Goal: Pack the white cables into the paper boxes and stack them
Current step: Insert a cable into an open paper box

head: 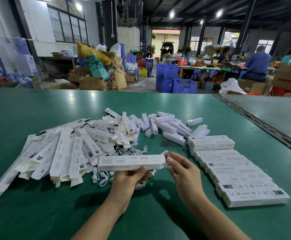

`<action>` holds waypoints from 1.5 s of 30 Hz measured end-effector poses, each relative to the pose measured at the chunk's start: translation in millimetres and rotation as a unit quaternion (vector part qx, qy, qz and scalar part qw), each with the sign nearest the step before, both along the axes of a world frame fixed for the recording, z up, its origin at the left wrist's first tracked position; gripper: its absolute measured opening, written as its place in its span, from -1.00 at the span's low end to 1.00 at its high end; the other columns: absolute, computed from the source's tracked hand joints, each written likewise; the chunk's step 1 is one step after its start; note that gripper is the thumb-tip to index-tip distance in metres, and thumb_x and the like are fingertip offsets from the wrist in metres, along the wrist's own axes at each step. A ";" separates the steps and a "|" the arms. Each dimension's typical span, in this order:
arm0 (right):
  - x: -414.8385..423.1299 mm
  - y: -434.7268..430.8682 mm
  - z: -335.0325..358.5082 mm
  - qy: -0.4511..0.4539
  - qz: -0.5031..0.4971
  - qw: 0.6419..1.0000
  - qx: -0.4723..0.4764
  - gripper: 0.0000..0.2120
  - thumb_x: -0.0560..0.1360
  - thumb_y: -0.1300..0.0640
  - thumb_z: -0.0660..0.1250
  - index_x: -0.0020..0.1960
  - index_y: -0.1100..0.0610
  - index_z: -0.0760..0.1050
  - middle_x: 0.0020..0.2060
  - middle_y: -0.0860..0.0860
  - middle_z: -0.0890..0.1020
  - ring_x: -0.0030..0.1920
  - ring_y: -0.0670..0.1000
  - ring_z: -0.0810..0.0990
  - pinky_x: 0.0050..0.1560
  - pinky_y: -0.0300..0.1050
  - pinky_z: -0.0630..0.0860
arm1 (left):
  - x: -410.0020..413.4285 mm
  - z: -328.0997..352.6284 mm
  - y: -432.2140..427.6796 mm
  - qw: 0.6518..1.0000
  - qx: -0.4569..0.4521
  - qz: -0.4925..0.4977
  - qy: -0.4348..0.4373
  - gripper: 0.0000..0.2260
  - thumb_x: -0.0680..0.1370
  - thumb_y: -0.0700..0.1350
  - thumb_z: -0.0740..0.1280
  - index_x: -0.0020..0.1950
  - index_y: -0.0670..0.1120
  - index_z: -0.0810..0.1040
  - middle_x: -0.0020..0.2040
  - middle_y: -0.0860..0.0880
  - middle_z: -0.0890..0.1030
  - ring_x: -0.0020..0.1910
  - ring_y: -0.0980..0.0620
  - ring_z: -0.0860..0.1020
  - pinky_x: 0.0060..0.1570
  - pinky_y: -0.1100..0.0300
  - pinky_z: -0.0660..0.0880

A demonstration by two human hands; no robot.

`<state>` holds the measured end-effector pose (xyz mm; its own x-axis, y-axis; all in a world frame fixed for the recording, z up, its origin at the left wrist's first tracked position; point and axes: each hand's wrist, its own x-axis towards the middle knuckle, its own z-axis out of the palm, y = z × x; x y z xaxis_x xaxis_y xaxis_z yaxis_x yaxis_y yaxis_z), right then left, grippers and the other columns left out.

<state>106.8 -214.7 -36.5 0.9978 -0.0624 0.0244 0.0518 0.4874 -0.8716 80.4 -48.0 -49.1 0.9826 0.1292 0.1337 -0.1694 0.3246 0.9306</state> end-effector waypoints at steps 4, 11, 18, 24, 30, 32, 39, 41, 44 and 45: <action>-0.2 2.6 -1.9 -0.019 0.033 0.997 -0.062 -0.80 0.42 0.37 0.44 -0.04 0.14 0.70 0.05 0.06 0.71 0.10 0.00 0.67 0.10 -0.23 0.57 | 1.0 -0.1 0.8 1.000 -0.018 0.004 0.000 -0.75 0.40 -0.15 0.43 0.06 -0.13 0.62 -0.07 -0.18 0.72 -0.21 -0.09 0.69 -0.19 0.18 0.61; -3.8 2.8 1.1 -0.031 0.038 0.996 -0.076 -0.83 0.43 0.37 0.44 -0.10 0.14 0.70 -0.09 0.12 0.72 -0.08 0.00 0.68 -0.07 -0.27 0.56 | 0.1 0.3 3.0 0.999 -0.032 -0.004 -0.003 -0.80 0.41 -0.14 0.44 0.02 -0.08 0.67 -0.03 -0.21 0.71 -0.19 -0.09 0.69 -0.19 0.19 0.61; -5.6 2.5 2.8 -0.029 -0.021 0.990 -0.138 -0.85 0.46 0.36 0.42 -0.11 0.15 0.69 -0.18 0.05 0.73 -0.19 -0.08 0.68 -0.19 -0.32 0.55 | 0.4 -1.8 1.8 0.999 -0.034 -0.006 0.006 -0.76 0.31 -0.02 0.51 -0.03 0.04 0.72 -0.05 -0.18 0.72 -0.17 -0.12 0.70 -0.15 0.18 0.61; -6.6 0.3 4.5 -0.065 -0.024 0.961 -0.269 -0.84 0.43 0.34 0.45 -0.19 0.10 0.66 -0.32 -0.01 0.70 -0.32 -0.11 0.60 -0.22 -0.23 0.57 | 2.2 -3.1 2.8 0.998 -0.054 -0.009 0.014 -0.81 0.39 -0.13 0.46 -0.02 -0.09 0.70 -0.04 -0.21 0.72 -0.19 -0.08 0.70 -0.17 0.21 0.61; -1.5 -9.6 5.7 -0.073 0.036 0.942 -0.327 -0.88 0.43 0.28 0.47 -0.11 0.08 0.68 -0.25 -0.01 0.72 -0.25 -0.07 0.65 -0.18 -0.26 0.56 | 4.4 -4.2 3.0 0.997 -0.073 -0.005 0.025 -0.72 0.41 -0.17 0.42 0.09 -0.22 0.59 -0.04 -0.23 0.71 -0.22 -0.09 0.70 -0.19 0.21 0.61; -1.1 -13.7 4.9 -0.083 0.092 0.940 -0.317 -0.83 0.40 0.26 0.51 -0.03 0.08 0.66 -0.14 -0.01 0.73 -0.12 0.00 0.68 -0.07 -0.23 0.59 | 5.7 -4.2 4.3 0.996 -0.080 -0.006 0.028 -0.73 0.41 -0.18 0.42 0.09 -0.23 0.59 -0.05 -0.22 0.71 -0.23 -0.07 0.69 -0.20 0.20 0.62; 0.2 -11.3 0.7 -0.104 0.060 0.956 -0.268 -0.79 0.33 0.22 0.58 -0.07 0.03 0.70 -0.14 0.07 0.73 -0.14 -0.02 0.67 -0.02 -0.17 0.61 | 5.3 -4.2 6.7 0.997 -0.065 -0.029 0.021 -0.71 0.44 -0.19 0.39 0.14 -0.22 0.58 0.02 -0.21 0.71 -0.13 -0.09 0.70 -0.13 0.20 0.62; 0.2 -12.0 1.8 -0.093 0.065 0.966 -0.231 -0.84 0.33 0.21 0.57 -0.12 0.03 0.72 -0.14 0.08 0.74 -0.11 -0.02 0.69 -0.03 -0.21 0.60 | 4.9 -4.1 6.6 0.997 -0.066 -0.033 0.028 -0.69 0.43 -0.19 0.39 0.16 -0.24 0.57 0.03 -0.23 0.70 -0.11 -0.12 0.70 -0.13 0.21 0.62; 0.4 -14.9 3.1 -0.105 0.077 0.960 -0.247 -0.84 0.40 0.31 0.50 -0.13 0.06 0.72 -0.14 0.04 0.74 -0.11 -0.06 0.69 -0.05 -0.28 0.55 | 5.0 -3.9 5.4 0.997 -0.064 -0.038 0.036 -0.66 0.42 -0.18 0.40 0.17 -0.25 0.56 0.05 -0.24 0.70 -0.09 -0.15 0.70 -0.14 0.21 0.61; 0.7 -15.7 3.8 -0.113 0.083 0.958 -0.250 -0.86 0.40 0.31 0.50 -0.11 0.10 0.71 -0.11 0.04 0.73 -0.10 -0.06 0.67 -0.03 -0.27 0.55 | 5.5 -3.5 5.3 0.996 -0.066 -0.039 0.037 -0.66 0.42 -0.18 0.40 0.17 -0.25 0.55 0.05 -0.23 0.70 -0.09 -0.15 0.70 -0.14 0.20 0.62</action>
<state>107.5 -230.4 -32.7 0.9589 0.1716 0.2259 0.2241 0.0296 -0.9741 86.0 -42.7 -52.6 0.9969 0.0630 0.0477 -0.0712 0.4544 0.8880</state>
